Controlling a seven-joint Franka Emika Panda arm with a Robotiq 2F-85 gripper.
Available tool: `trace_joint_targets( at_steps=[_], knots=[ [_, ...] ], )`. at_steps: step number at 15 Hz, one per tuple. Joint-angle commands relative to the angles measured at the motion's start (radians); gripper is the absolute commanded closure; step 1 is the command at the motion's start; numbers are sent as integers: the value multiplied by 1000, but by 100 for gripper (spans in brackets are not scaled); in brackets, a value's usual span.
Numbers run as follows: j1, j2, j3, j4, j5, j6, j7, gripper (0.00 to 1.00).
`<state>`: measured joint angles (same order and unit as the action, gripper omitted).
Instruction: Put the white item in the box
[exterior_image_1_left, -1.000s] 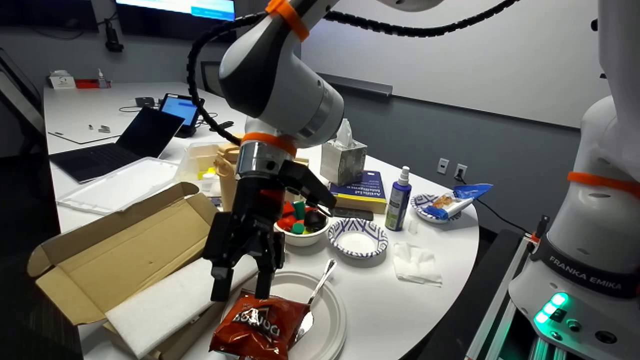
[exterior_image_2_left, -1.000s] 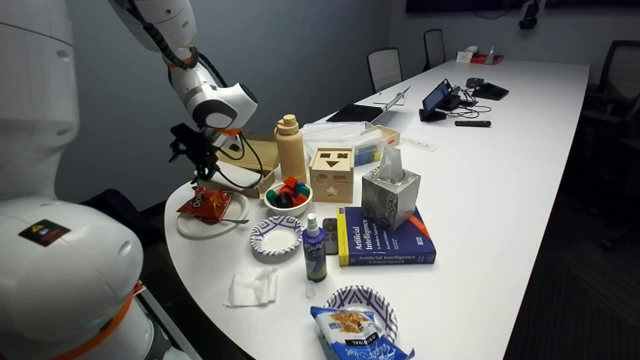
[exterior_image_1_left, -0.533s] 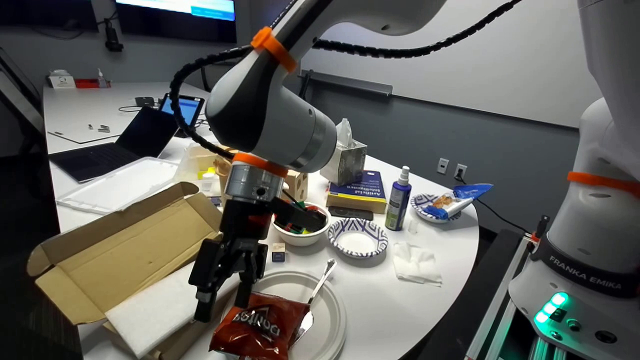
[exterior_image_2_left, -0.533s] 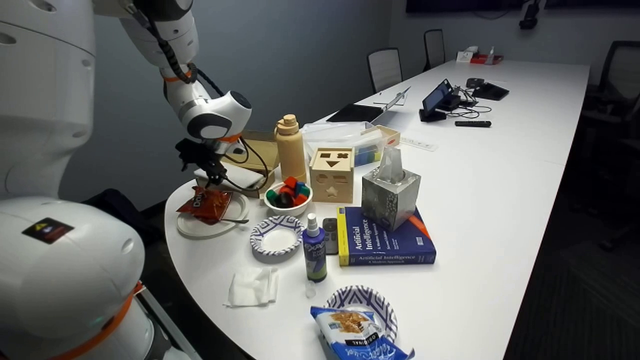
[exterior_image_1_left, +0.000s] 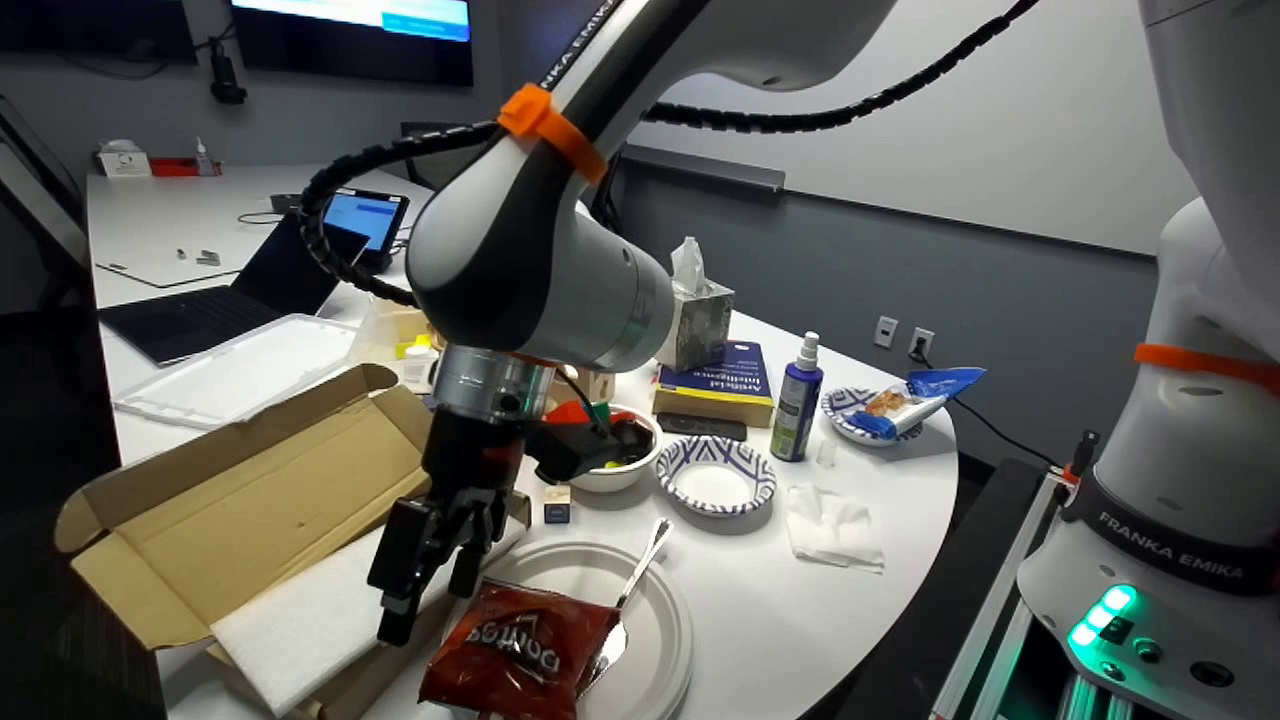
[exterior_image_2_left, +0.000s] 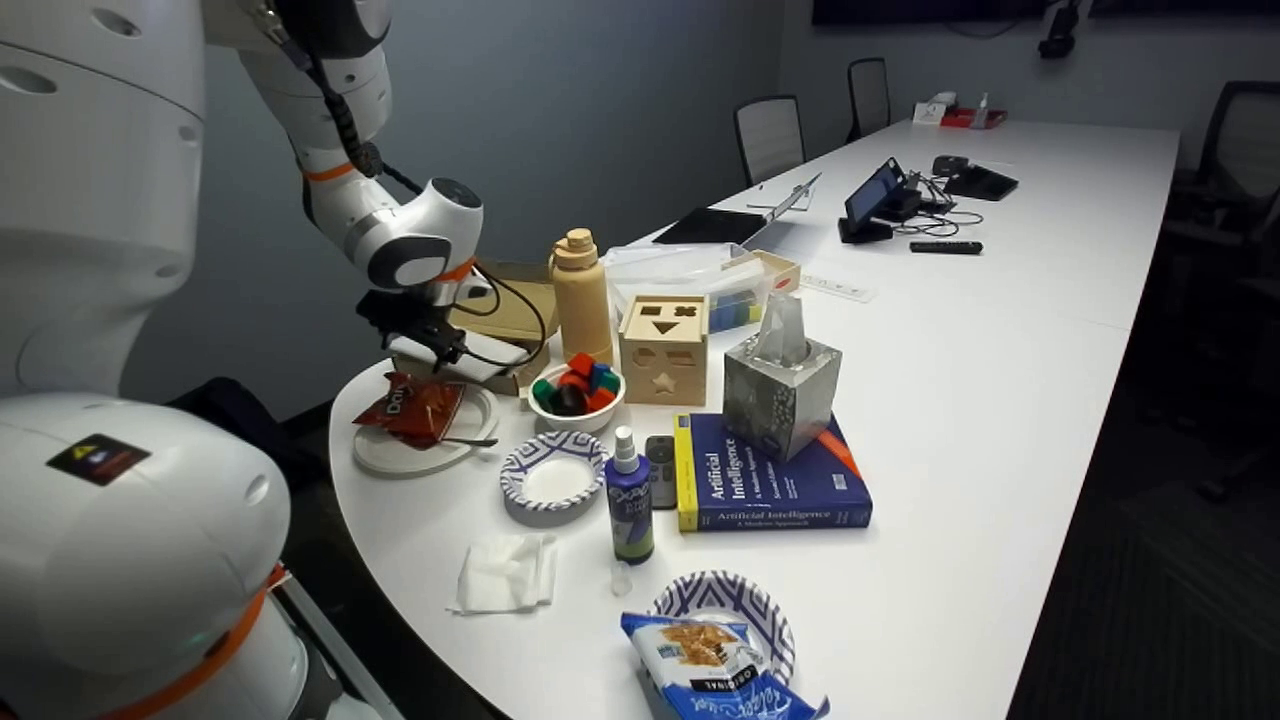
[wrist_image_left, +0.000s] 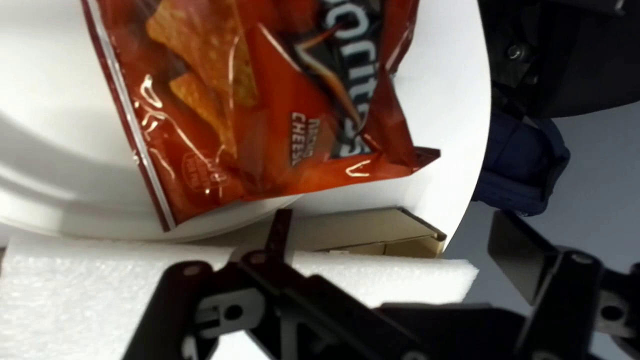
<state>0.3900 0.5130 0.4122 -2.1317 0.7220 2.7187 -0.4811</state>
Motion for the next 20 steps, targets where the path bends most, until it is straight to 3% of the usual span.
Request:
trace_joint_targets(
  at_steps=[1, 9, 20],
  knots=[
    [-13, 4, 4, -10, -128, 49, 88, 0],
    [-58, 6, 21, -14, -324, 44, 236, 0],
    [-32, -5, -45, -7, -529, 21, 390, 0]
  ],
)
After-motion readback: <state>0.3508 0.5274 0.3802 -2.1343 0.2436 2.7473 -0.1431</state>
